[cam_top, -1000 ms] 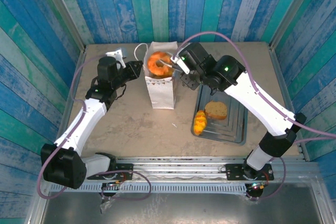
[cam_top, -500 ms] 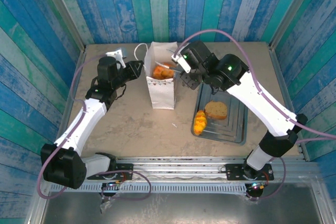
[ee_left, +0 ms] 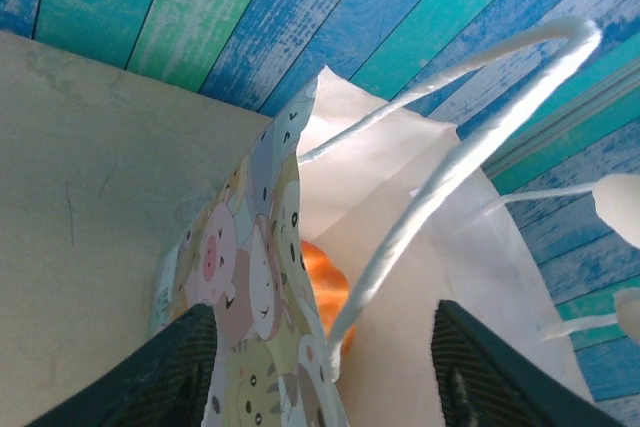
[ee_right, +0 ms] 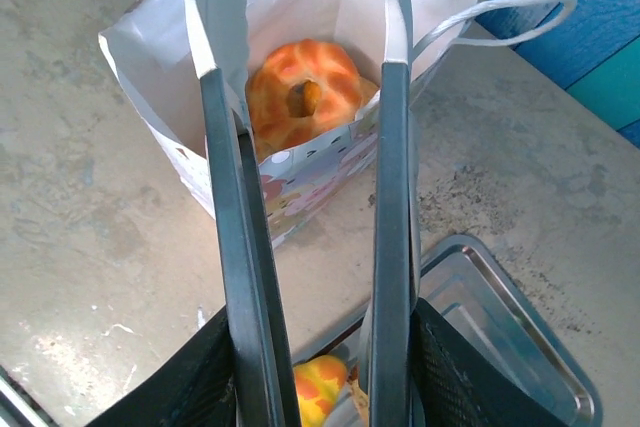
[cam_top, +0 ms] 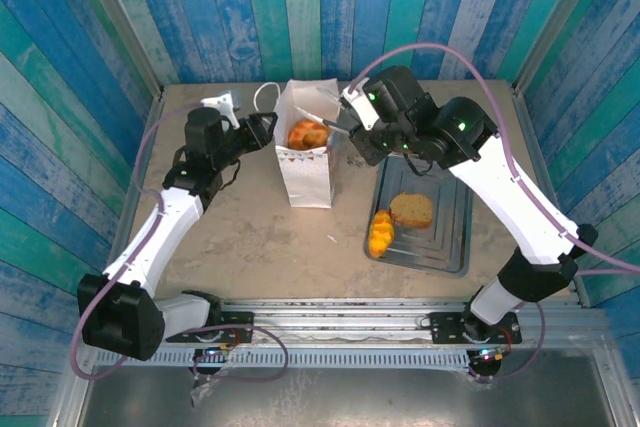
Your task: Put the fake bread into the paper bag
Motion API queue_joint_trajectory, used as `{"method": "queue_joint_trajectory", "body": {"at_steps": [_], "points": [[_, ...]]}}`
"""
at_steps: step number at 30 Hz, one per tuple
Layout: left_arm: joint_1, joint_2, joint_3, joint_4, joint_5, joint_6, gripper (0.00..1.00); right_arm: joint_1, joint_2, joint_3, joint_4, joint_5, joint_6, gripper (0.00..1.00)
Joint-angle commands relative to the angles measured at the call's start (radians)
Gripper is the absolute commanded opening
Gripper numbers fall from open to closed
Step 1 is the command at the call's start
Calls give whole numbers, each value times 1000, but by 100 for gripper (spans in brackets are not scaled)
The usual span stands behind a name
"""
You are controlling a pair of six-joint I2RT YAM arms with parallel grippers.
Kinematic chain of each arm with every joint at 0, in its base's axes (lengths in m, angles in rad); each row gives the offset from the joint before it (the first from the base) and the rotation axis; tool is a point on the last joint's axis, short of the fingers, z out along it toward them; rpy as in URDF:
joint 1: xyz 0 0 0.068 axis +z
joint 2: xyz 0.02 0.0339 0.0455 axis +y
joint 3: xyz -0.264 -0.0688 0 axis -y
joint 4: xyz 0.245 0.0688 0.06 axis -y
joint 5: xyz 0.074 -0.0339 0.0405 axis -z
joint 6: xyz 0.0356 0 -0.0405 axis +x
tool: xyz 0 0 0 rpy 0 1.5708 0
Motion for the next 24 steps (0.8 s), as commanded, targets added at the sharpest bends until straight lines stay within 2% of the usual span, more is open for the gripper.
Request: {"method": "queue_joint_trajectory", "body": {"at_steps": [1, 12, 17, 24], "points": [[-2, -47, -10, 19, -14, 35, 65, -6, -24, 27, 1, -21, 44, 42], [-1, -156, -25, -2, -131, 116, 89, -15, -65, 28, 31, -45, 82, 41], [-1, -213, -67, -2, -203, 145, 100, -28, -162, -7, 80, -105, 129, 41], [-2, -250, -105, -13, -224, 147, 96, -40, -367, -180, 87, -82, 219, 41]]}}
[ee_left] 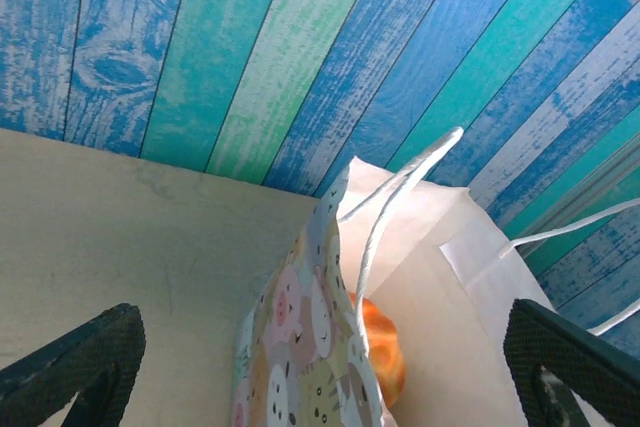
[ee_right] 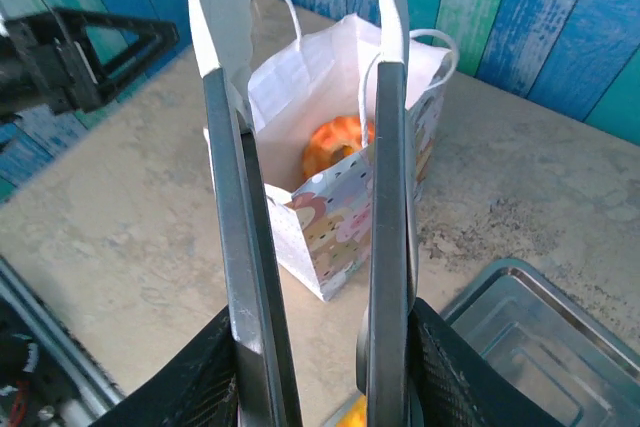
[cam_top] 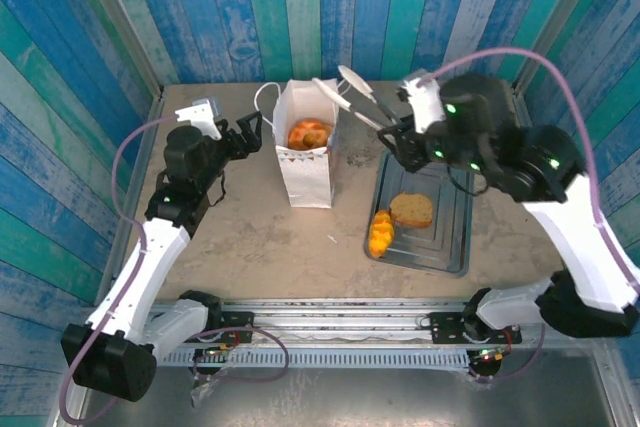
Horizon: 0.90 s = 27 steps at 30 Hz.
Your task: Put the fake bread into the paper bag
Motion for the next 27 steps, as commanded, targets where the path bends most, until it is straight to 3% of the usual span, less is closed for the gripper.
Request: {"method": "queue_joint_trajectory", "body": {"at_steps": [1, 8, 16, 27], "points": [[0, -28, -22, -8, -28, 22, 96, -15, -96, -87, 7, 18, 82, 41], [0, -37, -49, -9, -19, 4, 94, -23, -289, -313, -153, 46, 268, 41], [0, -43, -96, 52, 47, -44, 94, -26, -472, -662, -176, -24, 464, 42], [0, -74, -125, 43, 75, -31, 94, -71, -481, -940, -123, -201, 532, 44]]}}
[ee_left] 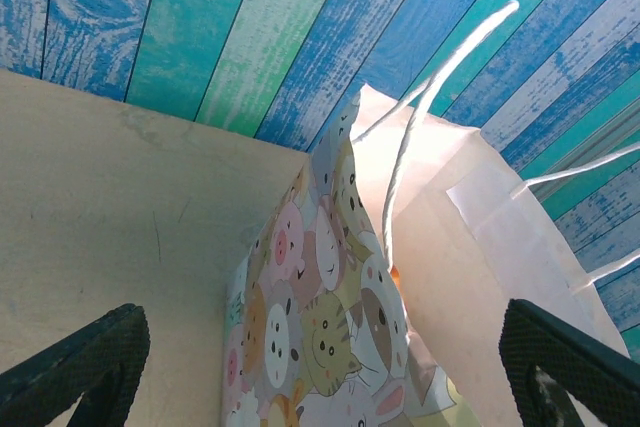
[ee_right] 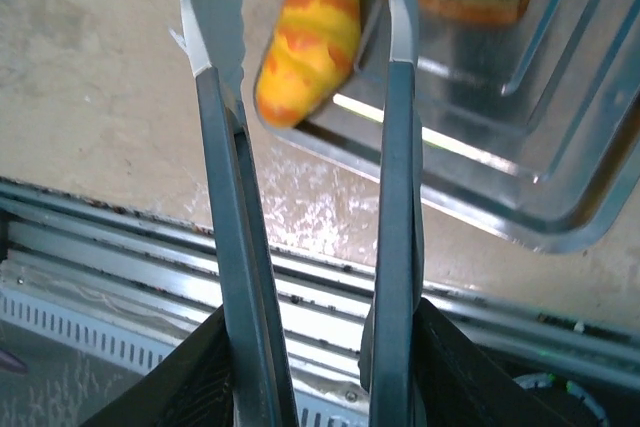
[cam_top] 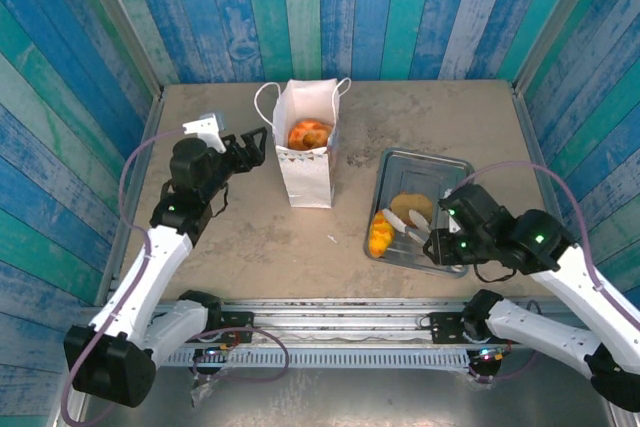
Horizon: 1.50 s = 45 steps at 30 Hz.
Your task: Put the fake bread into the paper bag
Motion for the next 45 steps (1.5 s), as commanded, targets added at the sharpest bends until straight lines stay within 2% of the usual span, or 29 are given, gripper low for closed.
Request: {"method": "queue_joint_trajectory", "body": {"at_steps": [1, 6, 27, 37, 45], "points": [[0, -44, -13, 13, 9, 9, 94, -20, 8, -41, 49, -81, 30, 44], [0, -53, -20, 9, 0, 21, 94, -44, 51, -71, 102, -116, 18, 44], [0, -58, -36, 13, -10, 42, 94, -80, 256, -59, 115, -198, -72, 45], [-1, -64, -35, 7, -19, 44, 94, -79, 263, -50, 107, -179, -80, 36], [1, -70, -18, 1, -17, 23, 94, -80, 193, 2, 75, -116, -103, 32]]}}
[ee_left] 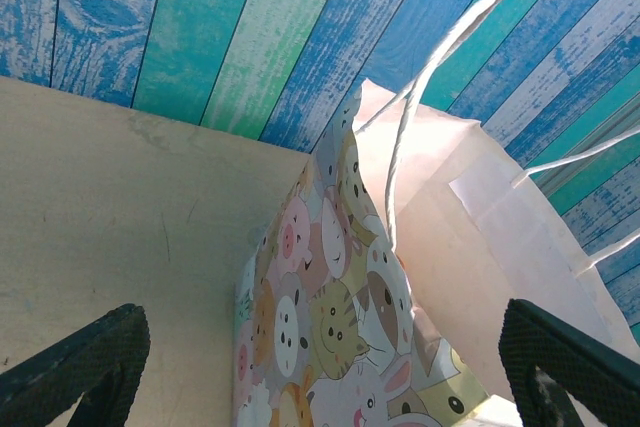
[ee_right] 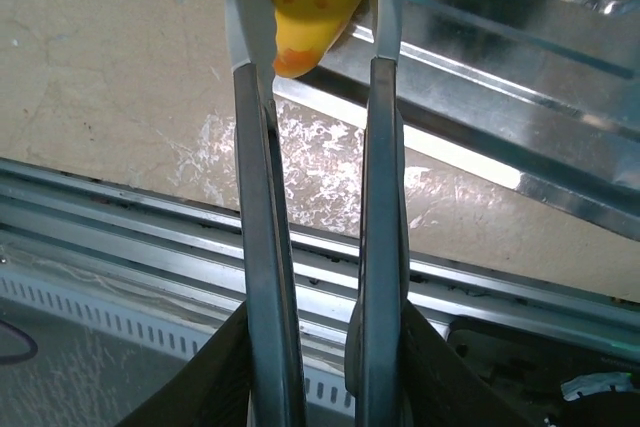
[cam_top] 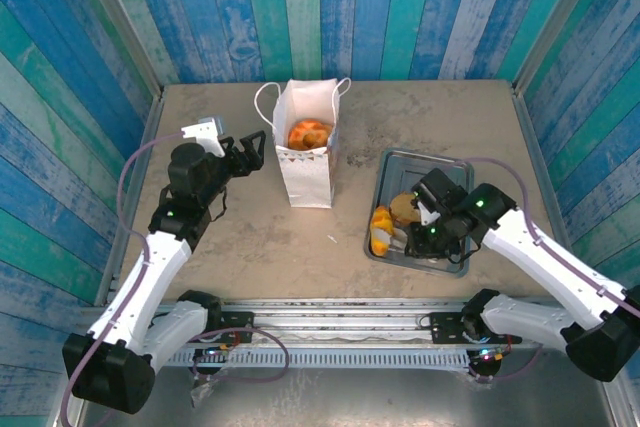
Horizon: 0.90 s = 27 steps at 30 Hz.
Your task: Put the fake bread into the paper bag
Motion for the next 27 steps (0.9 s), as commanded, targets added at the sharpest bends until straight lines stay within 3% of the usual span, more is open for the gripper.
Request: {"method": "queue_joint_trajectory", "body": {"at_steps": [1, 7, 13, 21, 27], "points": [[0, -35, 11, -1, -6, -10, 94, -3, -50, 53, -20, 42, -29, 31], [0, -18, 47, -25, 14, -59, 94, -3, -87, 156, -26, 115, -82, 30], [0, 47, 86, -10, 46, -131, 94, -3, -56, 362, 1, 206, -193, 30], [0, 129, 100, 49, 71, -228, 100, -2, -22, 504, 267, 266, -345, 29], [0, 184, 120, 78, 130, -270, 95, -2, 64, 620, 328, 257, -441, 29]]}}
